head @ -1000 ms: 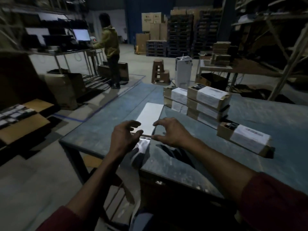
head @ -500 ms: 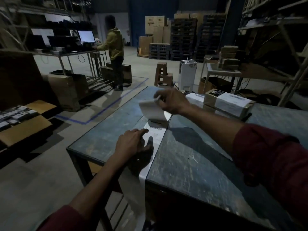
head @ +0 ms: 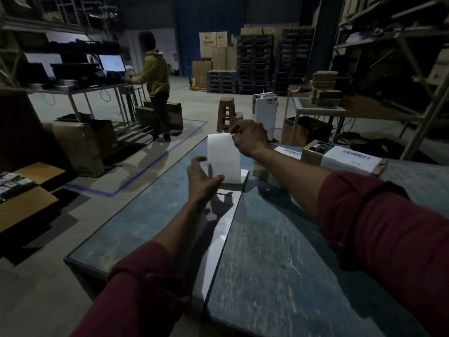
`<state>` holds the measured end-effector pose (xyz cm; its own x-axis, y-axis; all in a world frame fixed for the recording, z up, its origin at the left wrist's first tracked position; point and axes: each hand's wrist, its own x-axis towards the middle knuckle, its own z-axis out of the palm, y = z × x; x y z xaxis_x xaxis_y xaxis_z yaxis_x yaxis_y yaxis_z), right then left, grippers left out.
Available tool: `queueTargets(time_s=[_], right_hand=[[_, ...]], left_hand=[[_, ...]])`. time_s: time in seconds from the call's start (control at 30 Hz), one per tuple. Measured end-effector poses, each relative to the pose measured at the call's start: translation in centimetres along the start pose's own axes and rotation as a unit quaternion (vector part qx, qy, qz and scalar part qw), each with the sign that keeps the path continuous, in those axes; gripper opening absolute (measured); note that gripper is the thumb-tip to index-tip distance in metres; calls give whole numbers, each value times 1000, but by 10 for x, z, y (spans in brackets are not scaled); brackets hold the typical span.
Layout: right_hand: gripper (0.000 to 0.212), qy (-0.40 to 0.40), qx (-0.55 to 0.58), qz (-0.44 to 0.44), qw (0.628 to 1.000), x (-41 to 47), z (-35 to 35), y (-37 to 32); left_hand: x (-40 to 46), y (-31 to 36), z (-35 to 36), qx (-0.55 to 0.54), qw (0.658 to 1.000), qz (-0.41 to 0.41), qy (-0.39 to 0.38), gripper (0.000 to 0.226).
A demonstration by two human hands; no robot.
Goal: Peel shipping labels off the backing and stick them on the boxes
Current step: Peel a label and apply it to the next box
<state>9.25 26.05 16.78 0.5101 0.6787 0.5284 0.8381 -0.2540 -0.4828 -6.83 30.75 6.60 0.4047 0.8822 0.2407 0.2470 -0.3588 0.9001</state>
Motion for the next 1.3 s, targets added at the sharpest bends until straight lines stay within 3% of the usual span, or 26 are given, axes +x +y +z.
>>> queueTargets(time_s=[0.1,0.23,0.37,0.47,0.53,0.63,0.77,0.93,1.0,1.1,1.2,1.3], right_hand=[[19,26,45,19,998,-1,0,11],[20,91,69,4,993,-25,2,17],[20,6,1,-70,998,-63,18,22],[32,-75,-27,-59,995,-70,30,27],[34,-88,-32,-52,994,-71,42,29],[42,-132,-38,-52,989,-78,60,30],[39,-190,-78,-62,977,-83,82,34],[45,-217,-93,-54,970,-82,93,36],[46,-225,-113,-52,966,-81,96,37],[39,-224,-129,-56,964,-81,99,39],[35,-219,-127,-58,966,-83,99,40],[38,-211,-129,-61,967,-84,101,42]], left_hand=[[18,-13,-4,-97,992,-31,-69,94],[39,-7,-11,-94,994,14,-63,50],[78,22,-20,-136,988,-3,-75,44],[110,34,-21,-102,988,-58,-97,34],[120,40,-19,-86,988,-83,-102,31],[129,33,-9,-84,991,-85,-65,20],[134,15,11,-73,993,-90,-17,87],[152,-20,27,-61,995,-78,-15,130],[152,-23,29,-56,994,-83,-34,120],[137,-13,34,46,995,-67,-60,77],[133,-19,37,182,981,-24,-69,78],[129,-23,30,227,969,-14,-91,63]])
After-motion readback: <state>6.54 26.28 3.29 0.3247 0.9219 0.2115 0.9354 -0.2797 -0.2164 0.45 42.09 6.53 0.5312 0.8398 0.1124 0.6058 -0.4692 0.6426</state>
